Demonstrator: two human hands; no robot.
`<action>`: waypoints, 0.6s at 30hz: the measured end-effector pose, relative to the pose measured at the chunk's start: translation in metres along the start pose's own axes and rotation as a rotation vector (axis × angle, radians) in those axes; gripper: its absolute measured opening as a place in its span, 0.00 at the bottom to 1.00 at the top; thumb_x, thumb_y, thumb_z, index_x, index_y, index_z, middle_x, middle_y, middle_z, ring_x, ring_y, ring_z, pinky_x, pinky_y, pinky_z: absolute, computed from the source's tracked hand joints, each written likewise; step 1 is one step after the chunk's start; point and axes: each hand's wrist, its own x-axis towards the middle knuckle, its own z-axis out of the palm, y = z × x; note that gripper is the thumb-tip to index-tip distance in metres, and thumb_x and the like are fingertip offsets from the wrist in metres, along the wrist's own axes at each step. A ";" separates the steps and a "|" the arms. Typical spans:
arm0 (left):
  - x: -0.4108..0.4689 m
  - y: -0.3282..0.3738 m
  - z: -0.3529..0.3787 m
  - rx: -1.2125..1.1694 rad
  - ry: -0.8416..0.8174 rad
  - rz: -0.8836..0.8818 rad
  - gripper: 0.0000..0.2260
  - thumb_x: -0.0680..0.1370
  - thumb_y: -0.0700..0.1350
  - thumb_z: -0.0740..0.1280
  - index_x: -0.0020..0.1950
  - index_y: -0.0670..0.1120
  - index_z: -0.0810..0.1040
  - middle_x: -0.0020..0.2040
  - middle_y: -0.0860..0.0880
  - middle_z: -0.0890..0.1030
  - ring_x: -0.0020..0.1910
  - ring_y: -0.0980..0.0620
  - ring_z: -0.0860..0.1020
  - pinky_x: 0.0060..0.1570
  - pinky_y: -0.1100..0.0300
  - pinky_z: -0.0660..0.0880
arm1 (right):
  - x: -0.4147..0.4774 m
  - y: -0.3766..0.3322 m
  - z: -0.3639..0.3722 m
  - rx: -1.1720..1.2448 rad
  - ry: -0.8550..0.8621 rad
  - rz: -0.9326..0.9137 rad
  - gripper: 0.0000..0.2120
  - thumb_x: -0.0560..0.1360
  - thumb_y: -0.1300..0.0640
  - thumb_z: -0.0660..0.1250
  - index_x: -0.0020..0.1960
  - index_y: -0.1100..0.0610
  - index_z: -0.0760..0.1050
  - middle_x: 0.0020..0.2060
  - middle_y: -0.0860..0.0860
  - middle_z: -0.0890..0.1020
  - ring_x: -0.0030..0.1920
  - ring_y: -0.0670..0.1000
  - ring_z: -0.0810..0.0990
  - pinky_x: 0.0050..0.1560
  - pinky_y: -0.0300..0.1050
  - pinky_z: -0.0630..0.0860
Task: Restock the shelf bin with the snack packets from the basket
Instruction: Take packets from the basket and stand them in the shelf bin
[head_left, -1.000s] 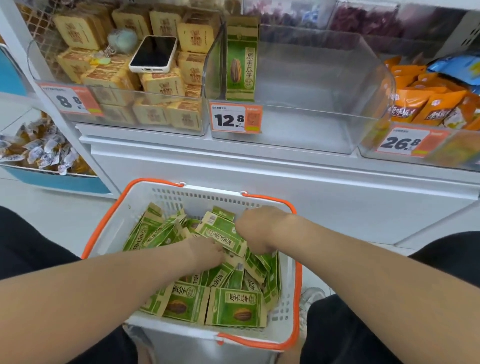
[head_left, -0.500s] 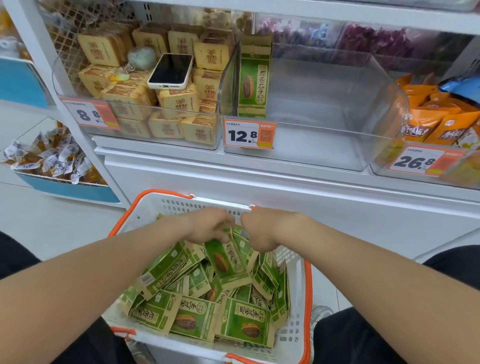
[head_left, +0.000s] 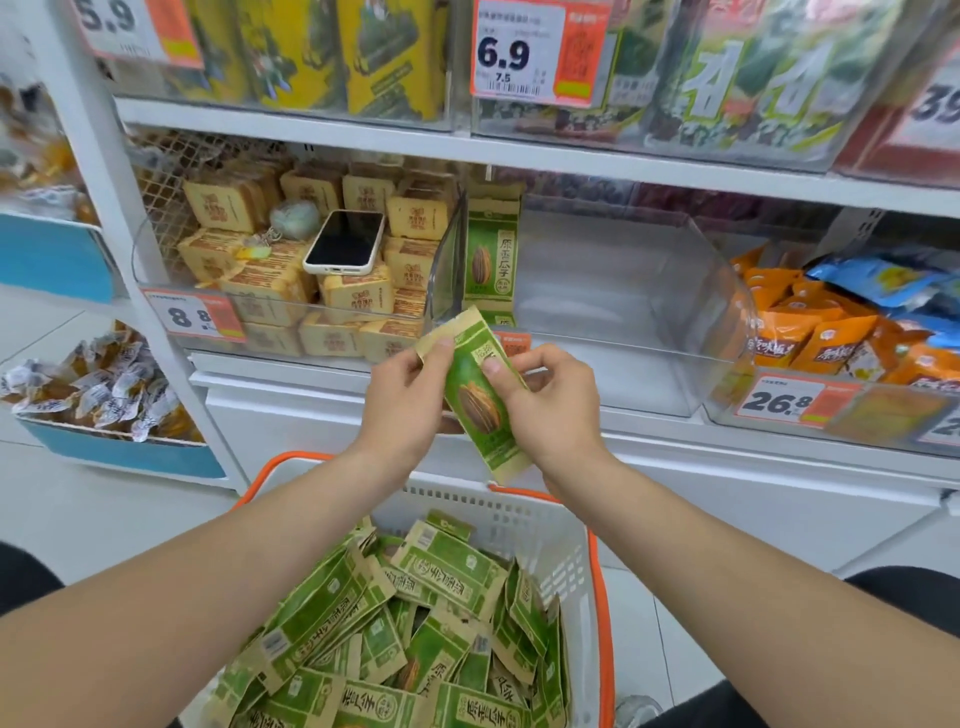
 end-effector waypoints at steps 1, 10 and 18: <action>-0.001 0.004 0.003 0.098 -0.008 0.062 0.16 0.87 0.55 0.62 0.57 0.46 0.84 0.47 0.47 0.88 0.46 0.44 0.87 0.45 0.42 0.85 | 0.000 -0.007 -0.002 0.021 0.027 -0.021 0.12 0.73 0.45 0.78 0.39 0.51 0.81 0.35 0.47 0.86 0.38 0.52 0.86 0.46 0.57 0.84; 0.026 0.056 0.014 0.545 -0.052 0.398 0.22 0.86 0.59 0.57 0.45 0.47 0.81 0.39 0.50 0.85 0.40 0.46 0.83 0.44 0.42 0.80 | 0.018 -0.050 -0.015 0.093 -0.011 0.022 0.10 0.82 0.45 0.66 0.50 0.51 0.76 0.42 0.51 0.85 0.41 0.53 0.84 0.45 0.51 0.81; 0.057 0.071 0.019 0.945 0.081 0.543 0.26 0.87 0.60 0.48 0.43 0.48 0.77 0.44 0.46 0.79 0.46 0.42 0.78 0.46 0.47 0.74 | 0.062 -0.080 -0.025 0.237 -0.146 0.346 0.10 0.79 0.53 0.73 0.55 0.59 0.83 0.45 0.57 0.89 0.45 0.59 0.88 0.46 0.60 0.86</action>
